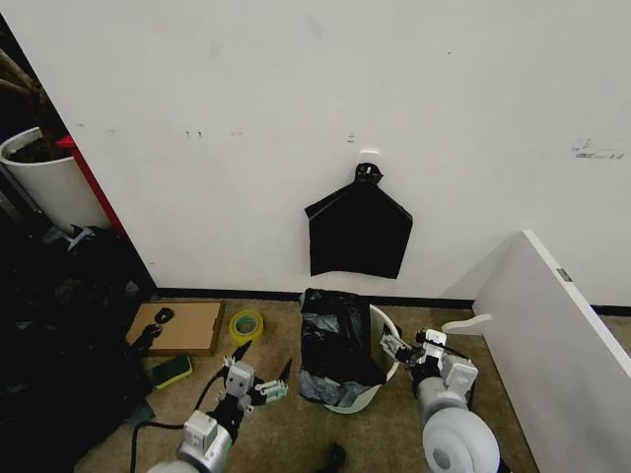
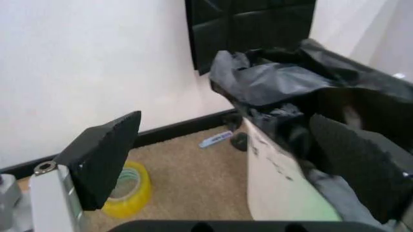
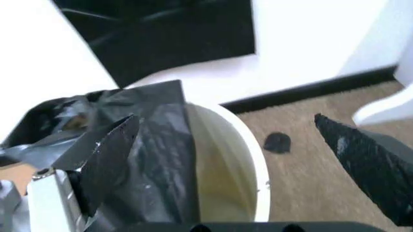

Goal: Place the garbage bag over the trash bin.

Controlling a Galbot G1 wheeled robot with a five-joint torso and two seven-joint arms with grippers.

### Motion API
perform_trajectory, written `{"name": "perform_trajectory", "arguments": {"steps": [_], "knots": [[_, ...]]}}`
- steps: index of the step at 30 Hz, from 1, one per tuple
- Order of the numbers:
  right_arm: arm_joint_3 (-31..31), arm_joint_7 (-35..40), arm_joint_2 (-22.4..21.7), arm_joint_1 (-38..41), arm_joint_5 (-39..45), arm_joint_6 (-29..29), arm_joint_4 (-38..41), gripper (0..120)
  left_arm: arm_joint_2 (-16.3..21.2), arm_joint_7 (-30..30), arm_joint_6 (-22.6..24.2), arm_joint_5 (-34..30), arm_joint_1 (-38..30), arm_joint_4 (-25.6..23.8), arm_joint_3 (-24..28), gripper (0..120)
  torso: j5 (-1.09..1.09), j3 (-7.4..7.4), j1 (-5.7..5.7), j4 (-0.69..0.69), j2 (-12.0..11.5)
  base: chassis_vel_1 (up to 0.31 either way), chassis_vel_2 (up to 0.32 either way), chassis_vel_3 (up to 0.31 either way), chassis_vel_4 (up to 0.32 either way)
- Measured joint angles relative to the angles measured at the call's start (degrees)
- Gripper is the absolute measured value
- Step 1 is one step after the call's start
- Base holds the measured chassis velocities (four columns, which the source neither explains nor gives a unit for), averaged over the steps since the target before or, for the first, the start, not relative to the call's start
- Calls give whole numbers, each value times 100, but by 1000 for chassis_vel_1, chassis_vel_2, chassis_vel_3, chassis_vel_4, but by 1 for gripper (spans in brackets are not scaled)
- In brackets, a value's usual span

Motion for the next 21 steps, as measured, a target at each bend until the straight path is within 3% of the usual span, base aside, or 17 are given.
{"name": "perform_trajectory", "arguments": {"steps": [9, 21], "knots": [[8, -144, 64, -228, -366, 118, 130, 100, -50, 3, 40, -176, -902, 520, 144, 100, -1, 0, 0, -4, 0, 0, 0, 0, 0], [-42, -108, 118, -116, -422, 88, 11, 100, 172, 605, 48, -403, -1119, 727, 550, 100, 0, 0, 0, -2, 0, 0, 0, 0, 0]]}}
